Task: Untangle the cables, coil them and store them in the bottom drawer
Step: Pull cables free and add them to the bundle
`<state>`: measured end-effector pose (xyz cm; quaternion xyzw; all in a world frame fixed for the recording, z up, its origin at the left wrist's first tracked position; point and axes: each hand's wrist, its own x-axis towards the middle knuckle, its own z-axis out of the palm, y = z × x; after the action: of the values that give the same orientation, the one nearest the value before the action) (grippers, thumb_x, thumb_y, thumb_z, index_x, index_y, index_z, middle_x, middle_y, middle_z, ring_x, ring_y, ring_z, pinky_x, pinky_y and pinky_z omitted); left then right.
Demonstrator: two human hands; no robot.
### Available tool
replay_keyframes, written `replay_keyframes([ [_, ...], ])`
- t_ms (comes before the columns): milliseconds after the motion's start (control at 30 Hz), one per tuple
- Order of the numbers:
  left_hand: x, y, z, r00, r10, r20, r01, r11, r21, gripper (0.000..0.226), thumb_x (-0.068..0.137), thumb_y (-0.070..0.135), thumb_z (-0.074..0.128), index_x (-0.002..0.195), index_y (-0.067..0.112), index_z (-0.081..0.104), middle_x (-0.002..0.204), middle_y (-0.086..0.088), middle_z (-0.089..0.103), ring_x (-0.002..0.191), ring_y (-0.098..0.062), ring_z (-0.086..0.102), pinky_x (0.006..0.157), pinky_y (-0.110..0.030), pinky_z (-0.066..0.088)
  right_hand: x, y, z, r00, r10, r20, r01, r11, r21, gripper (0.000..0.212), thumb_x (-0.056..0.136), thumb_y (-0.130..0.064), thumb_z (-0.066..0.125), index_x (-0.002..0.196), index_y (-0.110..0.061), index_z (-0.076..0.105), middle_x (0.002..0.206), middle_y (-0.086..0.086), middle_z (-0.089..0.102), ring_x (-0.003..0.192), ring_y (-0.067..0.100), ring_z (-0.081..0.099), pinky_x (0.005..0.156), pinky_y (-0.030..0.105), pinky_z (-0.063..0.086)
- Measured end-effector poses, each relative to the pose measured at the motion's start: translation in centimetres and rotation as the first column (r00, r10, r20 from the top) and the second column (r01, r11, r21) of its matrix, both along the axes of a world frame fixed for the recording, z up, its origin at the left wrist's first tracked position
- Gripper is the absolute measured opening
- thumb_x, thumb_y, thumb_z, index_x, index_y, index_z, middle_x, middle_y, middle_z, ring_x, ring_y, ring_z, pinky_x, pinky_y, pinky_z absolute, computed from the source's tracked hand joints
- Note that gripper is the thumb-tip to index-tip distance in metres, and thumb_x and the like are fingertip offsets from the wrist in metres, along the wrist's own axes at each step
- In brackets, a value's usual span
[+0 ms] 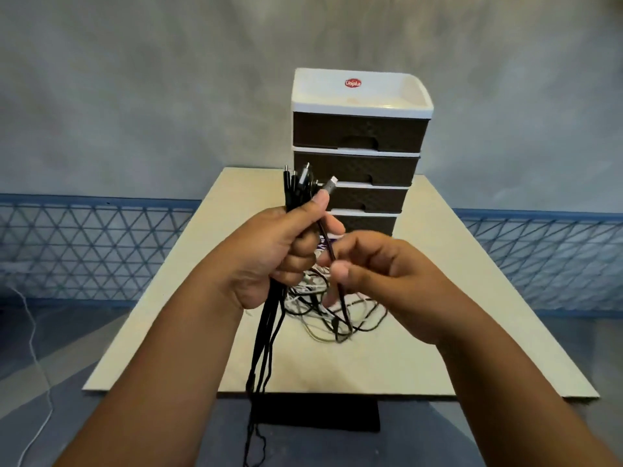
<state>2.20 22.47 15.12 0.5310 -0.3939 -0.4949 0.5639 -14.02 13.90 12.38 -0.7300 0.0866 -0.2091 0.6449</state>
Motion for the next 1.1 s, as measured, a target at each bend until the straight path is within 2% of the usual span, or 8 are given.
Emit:
replay_keyframes([
  [167,-4.4,0.8,-1.4,0.998,-0.014,0.059,0.008,0.994,0.108,0.046,0.089,0.053,0.05,0.097,0.012,0.069,0.05,0.009,0.022,0.042,-0.005,0.014,0.038,-0.015,0.011,-5.6,0.1,-0.2,0.951,-0.298,-0.083,0.304,0.949,0.08,0.024,0.103,-0.015,0.043,0.091,-0.002,0.059,0.064,0.0,0.047,0.06,0.019,0.047,0.059,0.026,0.047],
  [267,-6.7,1.1,-2.1,0.994,-0.015,0.107,0.0,0.99,0.14,0.041,0.095,0.048,0.048,0.096,0.012,0.068,0.051,0.008,0.023,0.043,-0.006,0.016,0.039,-0.017,0.01,-8.2,0.8,-0.5,0.953,-0.269,-0.14,0.295,0.928,0.227,0.027,0.101,-0.027,0.045,0.096,-0.005,0.061,0.083,0.01,0.055,0.077,0.028,0.058,0.071,0.036,0.054],
  [400,-9.4,0.8,-3.0,0.985,0.025,0.171,-0.055,0.983,0.174,0.035,0.093,0.045,0.057,0.071,0.019,0.055,0.05,0.007,0.029,0.041,-0.006,0.019,0.04,-0.017,0.013,-9.2,2.8,-1.3,0.96,-0.154,-0.233,0.202,0.959,0.197,0.05,0.081,-0.038,0.063,0.11,0.002,0.056,0.089,0.011,0.069,0.077,0.027,0.068,0.075,0.036,0.055],
  [533,-10.6,1.3,-4.0,0.969,0.001,0.246,-0.06,0.971,0.23,0.038,0.09,0.051,0.059,0.079,0.015,0.054,0.052,0.005,0.026,0.044,-0.009,0.017,0.043,-0.019,0.012,-10.4,2.6,-2.5,0.919,-0.364,-0.151,0.386,0.907,0.166,0.013,0.092,-0.005,0.063,0.101,0.002,0.058,0.067,0.008,0.062,0.053,0.018,0.05,0.051,0.022,0.044],
  [667,-10.1,2.6,-4.1,0.971,-0.023,0.239,-0.035,0.971,0.235,0.036,0.093,0.046,0.055,0.078,0.014,0.052,0.052,0.006,0.024,0.043,-0.008,0.017,0.041,-0.017,0.012,-12.3,0.3,-3.8,0.764,-0.633,-0.126,0.635,0.772,-0.03,0.015,0.099,-0.01,0.052,0.109,-0.018,0.061,0.072,0.005,0.057,0.059,0.015,0.046,0.057,0.028,0.04],
  [800,-9.4,3.1,-3.1,0.993,0.074,0.09,-0.083,0.992,0.093,0.034,0.098,0.042,0.047,0.072,0.02,0.043,0.048,0.009,0.025,0.039,-0.005,0.016,0.038,-0.014,0.011,-13.4,-0.1,-6.1,0.84,-0.438,-0.321,0.455,0.89,-0.025,0.018,0.101,-0.004,0.045,0.107,-0.008,0.061,0.071,0.008,0.052,0.055,0.014,0.037,0.051,0.026,0.03],
  [967,-9.9,3.2,-1.6,0.991,0.136,0.013,-0.134,0.984,-0.12,0.035,0.099,0.046,0.042,0.075,0.021,0.044,0.048,0.01,0.026,0.039,-0.004,0.017,0.037,-0.016,0.014,-12.5,1.8,-8.8,0.877,-0.209,-0.432,0.216,0.976,-0.033,0.017,0.098,0.002,0.043,0.105,-0.008,0.055,0.075,0.005,0.06,0.066,0.017,0.053,0.063,0.025,0.039],
  [1100,-10.4,3.5,-0.2,0.99,0.133,-0.044,-0.139,0.964,-0.228,0.037,0.1,0.046,0.039,0.074,0.02,0.044,0.051,0.008,0.023,0.042,-0.006,0.014,0.037,-0.017,0.013,-12.4,2.9,-11.4,0.72,-0.016,-0.694,-0.142,0.975,-0.17,0.012,0.09,-0.003,0.058,0.101,-0.009,0.059,0.094,0.009,0.069,0.088,0.023,0.063,0.078,0.03,0.049],
])
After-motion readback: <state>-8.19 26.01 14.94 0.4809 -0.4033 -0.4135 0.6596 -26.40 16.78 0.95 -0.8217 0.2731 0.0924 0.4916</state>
